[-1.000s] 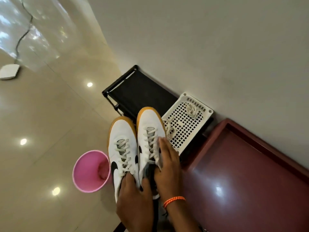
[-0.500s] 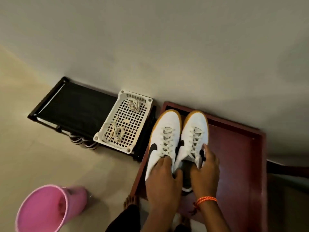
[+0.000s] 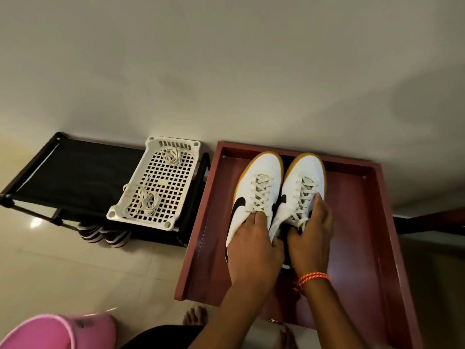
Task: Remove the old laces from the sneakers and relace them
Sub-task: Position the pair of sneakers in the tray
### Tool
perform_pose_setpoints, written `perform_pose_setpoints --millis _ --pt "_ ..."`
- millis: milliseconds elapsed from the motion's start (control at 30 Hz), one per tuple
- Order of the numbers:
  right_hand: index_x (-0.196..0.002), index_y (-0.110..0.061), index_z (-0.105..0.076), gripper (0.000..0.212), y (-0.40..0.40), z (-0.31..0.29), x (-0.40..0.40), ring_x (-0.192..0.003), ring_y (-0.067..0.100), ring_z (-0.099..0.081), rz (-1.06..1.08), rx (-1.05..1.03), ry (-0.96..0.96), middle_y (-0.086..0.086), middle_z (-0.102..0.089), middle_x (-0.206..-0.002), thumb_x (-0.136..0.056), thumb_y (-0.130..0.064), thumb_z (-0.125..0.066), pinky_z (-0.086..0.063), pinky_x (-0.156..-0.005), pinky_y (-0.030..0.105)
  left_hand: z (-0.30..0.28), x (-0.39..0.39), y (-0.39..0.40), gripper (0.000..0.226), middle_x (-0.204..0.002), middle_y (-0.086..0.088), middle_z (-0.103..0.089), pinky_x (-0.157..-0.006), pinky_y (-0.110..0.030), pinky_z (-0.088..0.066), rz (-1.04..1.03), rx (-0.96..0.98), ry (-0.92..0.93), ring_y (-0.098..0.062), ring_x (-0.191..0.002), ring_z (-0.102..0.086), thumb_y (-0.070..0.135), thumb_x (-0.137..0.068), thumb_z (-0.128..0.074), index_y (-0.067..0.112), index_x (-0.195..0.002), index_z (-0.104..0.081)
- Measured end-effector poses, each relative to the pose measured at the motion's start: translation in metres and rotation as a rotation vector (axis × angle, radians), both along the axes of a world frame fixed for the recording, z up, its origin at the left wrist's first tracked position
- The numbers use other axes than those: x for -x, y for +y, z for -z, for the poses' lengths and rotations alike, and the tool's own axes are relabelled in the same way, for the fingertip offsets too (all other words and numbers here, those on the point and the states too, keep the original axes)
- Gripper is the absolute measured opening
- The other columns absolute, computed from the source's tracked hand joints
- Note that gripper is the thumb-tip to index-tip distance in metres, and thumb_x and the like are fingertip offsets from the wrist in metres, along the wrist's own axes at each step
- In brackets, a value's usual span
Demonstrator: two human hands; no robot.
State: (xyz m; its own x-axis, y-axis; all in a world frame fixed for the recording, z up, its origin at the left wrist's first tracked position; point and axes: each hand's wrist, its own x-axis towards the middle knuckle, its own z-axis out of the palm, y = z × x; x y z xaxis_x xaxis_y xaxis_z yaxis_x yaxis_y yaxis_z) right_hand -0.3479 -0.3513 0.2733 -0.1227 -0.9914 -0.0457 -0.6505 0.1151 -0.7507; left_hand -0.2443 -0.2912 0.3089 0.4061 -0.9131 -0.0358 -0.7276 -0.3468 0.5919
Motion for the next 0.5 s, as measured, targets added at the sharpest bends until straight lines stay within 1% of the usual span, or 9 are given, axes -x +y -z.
perform_pose_setpoints --millis 100,167,233,300,333,367,400,433,500 --pt "-0.165 -0.019 -0.024 0.091 0.001 0.002 0.000 -0.150 0.037 -0.032 0.000 0.013 -0.002 0.009 -0.025 -0.169 -0.088 -0.004 -0.069 -0.043 -0.115 0.052 0.000 0.001 -0.001 0.026 -0.111 0.004 -0.063 -0.079 -0.036 -0.051 0.027 0.003 -0.015 -0.022 -0.099 -0.063 0.029 -0.089 -0.069 0.022 -0.104 -0.050" --pt "-0.165 -0.019 -0.023 0.089 0.005 0.000 0.000 -0.149 0.040 -0.032 0.004 -0.007 -0.002 0.011 -0.025 -0.169 -0.090 -0.009 -0.070 -0.042 -0.115 0.055 0.001 -0.003 0.000 0.026 -0.111 0.000 -0.063 -0.075 -0.035 -0.046 0.076 -0.012 -0.017 -0.025 -0.100 -0.063 0.028 -0.089 -0.069 0.019 -0.106 -0.051" --pt "-0.165 -0.020 -0.020 0.089 0.018 -0.006 0.002 -0.148 0.044 -0.030 0.003 -0.059 0.017 0.011 -0.022 -0.170 -0.092 -0.019 -0.070 -0.041 -0.114 0.057 -0.001 -0.008 0.005 0.027 -0.113 -0.002 -0.064 -0.074 -0.034 -0.040 0.155 -0.051 -0.053 -0.027 -0.102 -0.063 0.033 -0.092 -0.069 0.017 -0.108 -0.053" --pt "-0.166 -0.025 -0.016 0.093 0.033 -0.012 0.007 -0.151 0.044 -0.023 -0.013 -0.120 0.025 0.008 -0.013 -0.173 -0.092 -0.030 -0.071 -0.039 -0.114 0.059 -0.005 -0.016 0.007 0.028 -0.116 -0.003 -0.065 -0.077 -0.037 -0.042 0.236 -0.082 -0.103 -0.029 -0.105 -0.064 0.036 -0.093 -0.070 0.017 -0.106 -0.055" --pt "-0.166 -0.028 -0.014 0.094 0.042 -0.016 0.012 -0.153 0.041 -0.019 -0.025 -0.132 0.024 0.006 -0.009 -0.174 -0.093 -0.035 -0.072 -0.037 -0.115 0.058 -0.008 -0.021 0.009 0.024 -0.115 -0.004 -0.067 -0.079 -0.038 -0.044 0.261 -0.087 -0.135 -0.030 -0.106 -0.064 0.032 -0.092 -0.069 0.017 -0.104 -0.055" --pt "-0.166 -0.030 -0.015 0.094 0.050 -0.019 0.017 -0.156 0.037 -0.015 -0.040 -0.132 0.027 0.004 -0.006 -0.175 -0.093 -0.039 -0.073 -0.034 -0.118 0.058 -0.010 -0.028 0.009 0.020 -0.115 -0.006 -0.068 -0.082 -0.039 -0.047 0.288 -0.105 -0.190 -0.031 -0.108 -0.065 0.028 -0.091 -0.068 0.017 -0.104 -0.057" --pt "-0.166 -0.030 -0.018 0.090 0.059 -0.023 0.021 -0.158 0.034 -0.012 -0.053 -0.119 0.039 0.004 -0.005 -0.175 -0.094 -0.043 -0.071 -0.030 -0.119 0.057 -0.013 -0.035 0.008 0.020 -0.116 -0.007 -0.069 -0.087 -0.040 -0.048 0.321 -0.121 -0.262 -0.032 -0.112 -0.064 0.027 -0.091 -0.068 0.019 -0.108 -0.061" --pt "-0.165 -0.031 -0.024 0.084 0.067 -0.027 0.024 -0.159 0.033 -0.010 -0.058 -0.098 0.063 0.004 -0.006 -0.175 -0.095 -0.045 -0.068 -0.026 -0.121 0.058 -0.016 -0.042 0.007 0.025 -0.118 -0.007 -0.069 -0.094 -0.041 -0.047 0.361 -0.138 -0.340 -0.031 -0.118 -0.062 0.032 -0.093 -0.070 0.022 -0.115 -0.066" --pt "-0.160 -0.033 -0.033 0.072 0.080 -0.035 0.031 -0.160 0.030 -0.009 -0.038 -0.044 0.162 0.005 -0.009 -0.175 -0.097 -0.051 -0.063 -0.017 -0.122 0.061 -0.023 -0.053 0.002 0.042 -0.126 -0.003 -0.069 -0.108 -0.043 -0.039 0.460 -0.169 -0.451 -0.028 -0.131 -0.050 0.048 -0.094 -0.074 0.033 -0.132 -0.068"
